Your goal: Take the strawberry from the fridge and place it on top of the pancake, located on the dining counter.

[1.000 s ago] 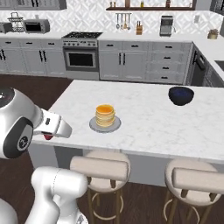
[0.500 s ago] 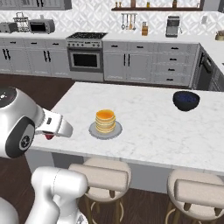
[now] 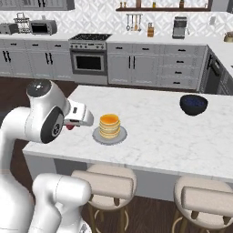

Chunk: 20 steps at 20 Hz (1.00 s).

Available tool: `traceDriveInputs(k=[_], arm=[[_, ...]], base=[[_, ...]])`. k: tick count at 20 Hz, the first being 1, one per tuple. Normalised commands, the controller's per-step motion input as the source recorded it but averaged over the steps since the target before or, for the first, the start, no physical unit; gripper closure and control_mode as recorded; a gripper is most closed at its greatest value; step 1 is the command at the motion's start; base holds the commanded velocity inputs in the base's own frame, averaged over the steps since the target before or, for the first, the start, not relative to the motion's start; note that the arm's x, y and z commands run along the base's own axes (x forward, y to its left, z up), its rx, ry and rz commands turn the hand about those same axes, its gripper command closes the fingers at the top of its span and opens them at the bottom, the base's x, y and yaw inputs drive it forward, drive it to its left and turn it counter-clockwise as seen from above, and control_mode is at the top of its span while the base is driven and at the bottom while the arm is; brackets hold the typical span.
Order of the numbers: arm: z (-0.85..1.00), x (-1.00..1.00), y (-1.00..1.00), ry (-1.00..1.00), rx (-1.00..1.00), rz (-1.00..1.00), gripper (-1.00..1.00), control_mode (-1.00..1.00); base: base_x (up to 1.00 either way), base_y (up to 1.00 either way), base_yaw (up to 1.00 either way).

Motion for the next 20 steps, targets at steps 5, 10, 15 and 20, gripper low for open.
traceDriveInputs(k=[5,10,15,20], arm=[[0.05,1.00,-0.17,0.13,0.00,0.00,1.00,-1.00],[-0.30,1.00,-0.41,0.13,0.00,0.00,1.00,-1.00],[-0.74,1.00,-0.09,0.00,0.00,0.00,1.00,-1.00],[-0.62,1.00,0.05,0.07,0.00,0.00,1.00,-1.00]], base=[[0.00,0.00,0.00],[0.00,0.00,0.00],[0.00,0.00,0.00],[0.00,0.00,0.00]])
